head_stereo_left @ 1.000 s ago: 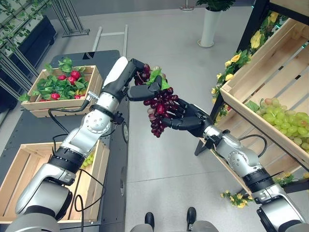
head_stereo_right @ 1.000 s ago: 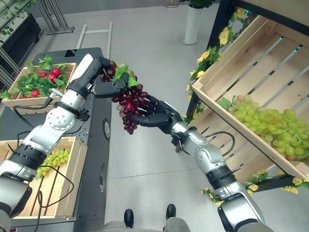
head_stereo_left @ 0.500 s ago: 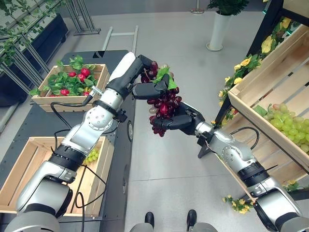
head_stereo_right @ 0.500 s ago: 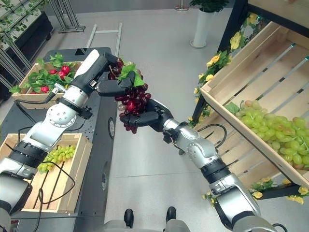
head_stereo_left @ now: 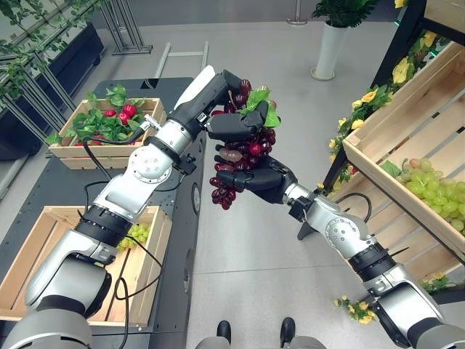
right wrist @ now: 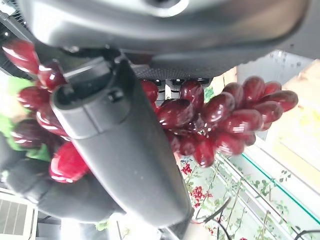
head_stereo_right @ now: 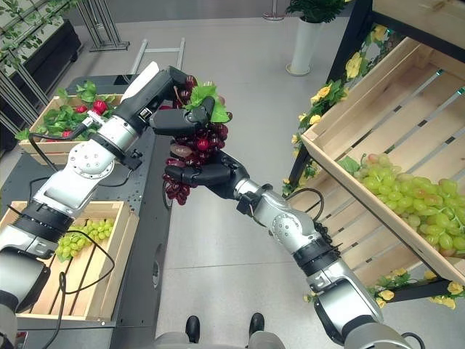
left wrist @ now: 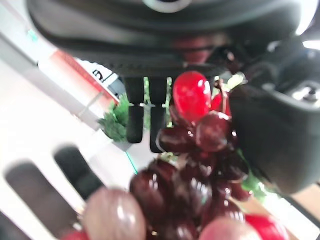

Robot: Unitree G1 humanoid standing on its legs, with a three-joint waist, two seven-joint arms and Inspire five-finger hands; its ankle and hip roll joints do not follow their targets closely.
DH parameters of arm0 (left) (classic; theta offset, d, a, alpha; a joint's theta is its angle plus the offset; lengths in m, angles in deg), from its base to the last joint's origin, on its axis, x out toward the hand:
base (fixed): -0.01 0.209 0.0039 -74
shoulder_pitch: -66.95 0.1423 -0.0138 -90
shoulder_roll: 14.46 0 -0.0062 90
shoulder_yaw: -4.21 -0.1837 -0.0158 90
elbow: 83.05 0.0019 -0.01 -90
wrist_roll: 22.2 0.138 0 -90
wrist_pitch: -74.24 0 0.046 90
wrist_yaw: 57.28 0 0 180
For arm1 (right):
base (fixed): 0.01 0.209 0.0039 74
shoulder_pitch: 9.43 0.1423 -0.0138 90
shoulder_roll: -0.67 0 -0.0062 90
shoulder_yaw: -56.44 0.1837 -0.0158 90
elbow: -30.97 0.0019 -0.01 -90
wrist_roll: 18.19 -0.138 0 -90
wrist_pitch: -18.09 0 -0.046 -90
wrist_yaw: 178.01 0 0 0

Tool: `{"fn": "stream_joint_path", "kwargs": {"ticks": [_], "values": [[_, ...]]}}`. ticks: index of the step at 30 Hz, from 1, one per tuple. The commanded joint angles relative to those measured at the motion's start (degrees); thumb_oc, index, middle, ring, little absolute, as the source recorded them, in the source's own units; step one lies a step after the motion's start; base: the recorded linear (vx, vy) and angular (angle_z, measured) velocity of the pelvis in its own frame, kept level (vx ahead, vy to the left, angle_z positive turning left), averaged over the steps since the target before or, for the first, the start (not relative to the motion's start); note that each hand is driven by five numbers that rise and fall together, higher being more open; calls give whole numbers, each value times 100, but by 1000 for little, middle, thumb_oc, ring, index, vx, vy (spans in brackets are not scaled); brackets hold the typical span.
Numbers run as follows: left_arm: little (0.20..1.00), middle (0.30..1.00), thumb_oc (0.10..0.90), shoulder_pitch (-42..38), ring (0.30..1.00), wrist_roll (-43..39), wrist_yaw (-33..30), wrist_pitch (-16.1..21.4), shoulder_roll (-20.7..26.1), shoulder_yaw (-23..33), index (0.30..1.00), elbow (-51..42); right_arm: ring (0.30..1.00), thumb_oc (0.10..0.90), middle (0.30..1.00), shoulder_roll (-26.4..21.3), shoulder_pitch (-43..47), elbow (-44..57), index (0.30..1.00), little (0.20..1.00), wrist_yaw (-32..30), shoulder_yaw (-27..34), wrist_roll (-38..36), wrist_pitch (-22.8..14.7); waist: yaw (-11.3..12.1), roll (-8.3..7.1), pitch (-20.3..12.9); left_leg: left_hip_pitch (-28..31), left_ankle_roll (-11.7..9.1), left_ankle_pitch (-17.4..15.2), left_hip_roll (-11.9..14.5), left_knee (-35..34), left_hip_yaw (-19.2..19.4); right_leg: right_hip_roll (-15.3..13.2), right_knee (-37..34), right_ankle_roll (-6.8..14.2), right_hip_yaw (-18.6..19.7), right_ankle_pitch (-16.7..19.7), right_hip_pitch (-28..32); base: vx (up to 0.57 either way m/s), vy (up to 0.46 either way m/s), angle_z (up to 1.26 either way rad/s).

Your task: Pick up the fruits from the basket on one side to the basket on the other side

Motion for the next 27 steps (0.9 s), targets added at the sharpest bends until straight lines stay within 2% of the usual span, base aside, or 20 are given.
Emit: {"fn": "stream_joint_path", "kwargs": {"ticks": [1, 2, 3, 4, 8, 11, 12, 13, 14, 19, 27], "values": [[300, 300, 400, -895, 300, -696, 325, 681, -474, -292, 300, 492, 900, 800, 900, 757, 747, 338, 900, 900, 648, 99, -817, -1033, 45, -82, -1137, -52, -38, -358, -265, 6, -206, -177, 22, 122, -5, -354, 360, 0, 0, 0], [300, 300, 400, -896, 300, -720, 356, 675, -493, -293, 300, 495, 900, 800, 900, 772, 754, 307, 900, 900, 652, 111, -878, -1076, 46, -78, -1139, -52, -39, -358, -263, 6, -207, -177, 22, 121, -5, -354, 360, 0, 0, 0], [300, 300, 400, -896, 300, -745, 439, 660, -530, -302, 300, 506, 651, 634, 651, 805, 761, 265, 651, 651, 628, 148, -1015, -1201, 47, -74, -1139, -52, -40, -358, -261, 6, -207, -175, 22, 122, 0, -353, 361, 0, 0, 0], [300, 300, 400, -902, 300, -712, 466, 642, -564, -324, 300, 520, 300, 400, 300, 868, 778, 218, 300, 300, 563, 195, -1103, -1375, 52, -68, -1136, -50, -41, -363, -261, 6, -211, -177, 22, 124, -4, -354, 363, 0, 0, 0], [300, 300, 400, -895, 300, -594, 424, 643, -607, -364, 300, 628, 300, 400, 300, 962, 819, 159, 300, 300, 405, 265, -1251, -1649, 55, -55, -1128, -44, -29, -373, -274, 6, -232, -177, 22, 124, 5, -349, 360, 0, 0, 0], [300, 300, 400, -837, 300, -608, 377, 652, -593, -310, 300, 785, 300, 400, 300, 961, 817, 81, 300, 300, 293, 322, -1312, -1702, 55, -48, -1126, -30, -22, -376, -274, 6, -222, -178, 22, 120, 13, -347, 366, 0, 0, 0], [378, 378, 452, -816, 378, -597, 338, 623, -580, -285, 378, 822, 300, 400, 300, 957, 805, 58, 300, 300, 273, 342, -1298, -1715, 57, -49, -1130, -32, -20, -374, -273, 6, -220, -179, 22, 121, 14, -345, 364, 0, 0, 0], [589, 589, 593, -805, 589, -587, 281, 604, -573, -274, 589, 845, 300, 400, 300, 949, 799, 35, 300, 300, 267, 349, -1284, -1728, 59, -50, -1132, -36, -22, -370, -271, 6, -219, -181, 22, 122, 14, -342, 360, 0, 0, 0], [900, 900, 800, -792, 900, -587, 239, 594, -567, -255, 900, 880, 300, 400, 300, 942, 785, 21, 300, 300, 268, 358, -1268, -1737, 59, -51, -1135, -36, -22, -372, -270, 6, -219, -181, 22, 123, 15, -344, 358, 0, 0, 0], [900, 900, 800, -629, 900, -432, -55, 622, -538, -109, 900, 996, 300, 400, 300, 858, 688, -84, 300, 300, 171, 458, -1178, -1789, 64, -53, -1123, -43, -32, -370, -257, 6, -226, -181, 22, 121, 2, -341, 351, 0, 0, 0], [900, 900, 800, -310, 900, -25, -942, 667, -517, 258, 900, 1268, 300, 400, 300, 797, 434, -283, 300, 300, 94, 569, -1061, -1751, 46, -47, -1095, -22, -38, -380, -237, 6, -208, -180, 22, 106, 4, -350, 363, 0, 0, 0]]}}
